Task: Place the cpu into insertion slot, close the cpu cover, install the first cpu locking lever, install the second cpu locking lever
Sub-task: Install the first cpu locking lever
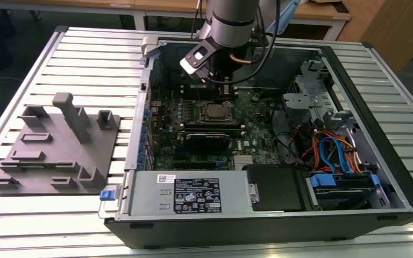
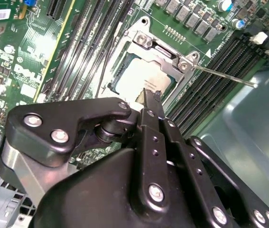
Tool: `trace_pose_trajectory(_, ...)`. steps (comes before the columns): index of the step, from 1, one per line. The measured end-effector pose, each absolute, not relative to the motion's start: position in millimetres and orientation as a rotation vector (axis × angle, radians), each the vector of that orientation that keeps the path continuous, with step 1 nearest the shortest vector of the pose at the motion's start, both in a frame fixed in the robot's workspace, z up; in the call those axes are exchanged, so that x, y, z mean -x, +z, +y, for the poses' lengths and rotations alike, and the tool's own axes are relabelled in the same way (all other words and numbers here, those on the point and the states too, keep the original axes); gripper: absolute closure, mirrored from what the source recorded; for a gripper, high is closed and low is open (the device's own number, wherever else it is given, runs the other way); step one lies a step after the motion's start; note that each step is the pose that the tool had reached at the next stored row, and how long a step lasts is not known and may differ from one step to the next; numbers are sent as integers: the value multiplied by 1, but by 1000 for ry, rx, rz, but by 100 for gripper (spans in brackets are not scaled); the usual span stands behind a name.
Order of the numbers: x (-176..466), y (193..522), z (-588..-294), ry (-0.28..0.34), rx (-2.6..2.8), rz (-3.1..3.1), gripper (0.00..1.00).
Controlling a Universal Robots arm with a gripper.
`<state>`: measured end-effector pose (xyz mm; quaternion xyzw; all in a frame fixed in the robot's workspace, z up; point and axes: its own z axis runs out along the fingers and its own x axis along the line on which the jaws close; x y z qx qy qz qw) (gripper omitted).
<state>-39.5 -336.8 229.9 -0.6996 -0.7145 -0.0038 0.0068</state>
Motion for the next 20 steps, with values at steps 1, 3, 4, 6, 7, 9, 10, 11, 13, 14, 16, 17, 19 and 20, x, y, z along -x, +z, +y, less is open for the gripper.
trace_pose_trajectory(1,40,232,-337,-12,2188,-2235,90)
trace_pose_trajectory(3,40,236,-337,-12,2188,-2235,90)
trace_pose_trajectory(4,40,237,-337,-12,2188,-2235,90)
trace_pose_trajectory(6,40,241,-337,-12,2188,-2235,90)
trace_pose_trajectory(7,40,242,-337,-12,2188,-2235,90)
trace_pose_trajectory(9,40,245,-337,-12,2188,-2235,90)
trace_pose_trajectory(10,40,246,-337,-12,2188,-2235,90)
trace_pose_trajectory(11,40,247,-337,-12,2188,-2235,90)
trace_pose_trajectory(13,40,248,-337,-12,2188,-2235,90)
trace_pose_trajectory(14,40,248,-337,-12,2188,-2235,90)
trace_pose_trajectory(16,40,248,-337,-12,2188,-2235,90)
trace_pose_trajectory(17,40,248,-337,-12,2188,-2235,90)
trace_pose_trajectory(19,40,248,-337,-12,2188,-2235,90)
trace_pose_trajectory(20,40,248,-337,-12,2188,-2235,90)
